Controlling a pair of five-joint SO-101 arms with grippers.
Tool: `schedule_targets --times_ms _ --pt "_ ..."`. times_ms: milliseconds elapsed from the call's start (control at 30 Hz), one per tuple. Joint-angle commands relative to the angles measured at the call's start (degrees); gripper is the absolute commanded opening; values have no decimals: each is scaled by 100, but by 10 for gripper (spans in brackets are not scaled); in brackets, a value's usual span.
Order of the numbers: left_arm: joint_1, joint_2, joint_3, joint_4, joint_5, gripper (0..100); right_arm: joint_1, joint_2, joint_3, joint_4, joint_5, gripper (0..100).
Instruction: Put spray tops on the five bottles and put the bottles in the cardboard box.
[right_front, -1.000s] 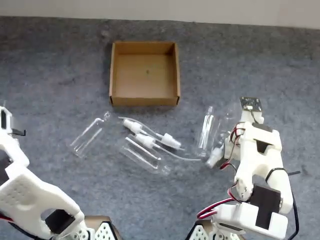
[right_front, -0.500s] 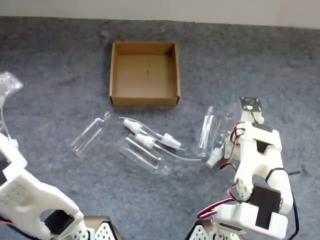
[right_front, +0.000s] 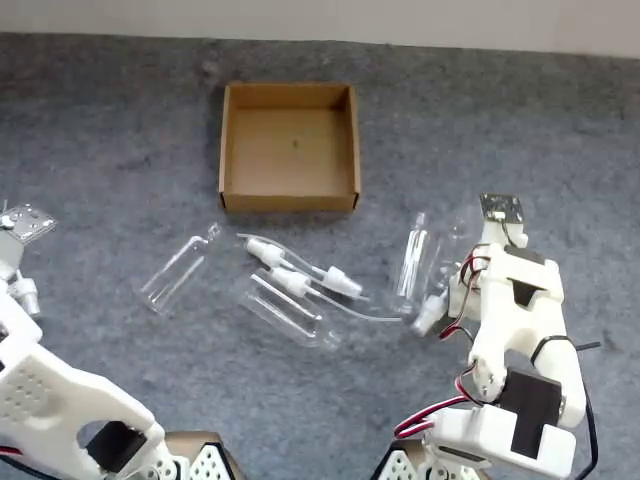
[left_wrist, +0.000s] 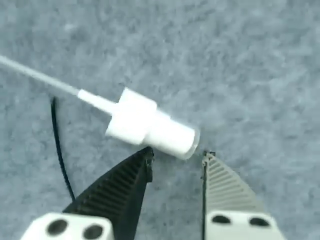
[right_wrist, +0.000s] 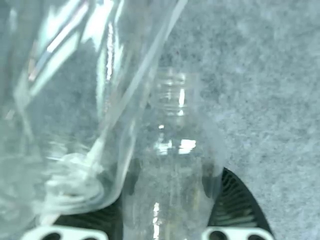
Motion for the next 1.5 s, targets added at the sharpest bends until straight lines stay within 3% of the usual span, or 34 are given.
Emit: schedule_targets --times_ms 0,167,467,533,600,700,800,1000,1133,1333,1467 --pt "664 -127 40 -158 1178 28 -242 119 31 -259 -35 103" --pt "1305 -127 -154 -123 3912 27 -242 119 31 -259 -35 103" --pt "2229 -84 -207 185 7727 31 -242 119 31 -259 -35 103" --pt "2448 -119 -207 316 8360 32 -242 119 31 -259 -35 103" --pt "2589 -136 -277 422 8484 32 -242 119 31 -259 -35 103" --pt "2554 -136 -690 809 7798 32 -242 119 31 -259 -35 103" --pt "2431 -127 -1279 1310 6602 32 -233 119 31 -259 -35 103" --pt "2334 -75 -2387 1626 2171 31 -242 119 31 -259 -35 103" --pt "2316 -66 -2404 1618 -26 32 -242 119 31 -259 -35 103" --pt "2290 -57 -2026 1618 -2391 32 -242 119 31 -259 -35 103" --pt "2281 -57 -1578 1521 -2980 32 -242 119 31 -259 -35 103"
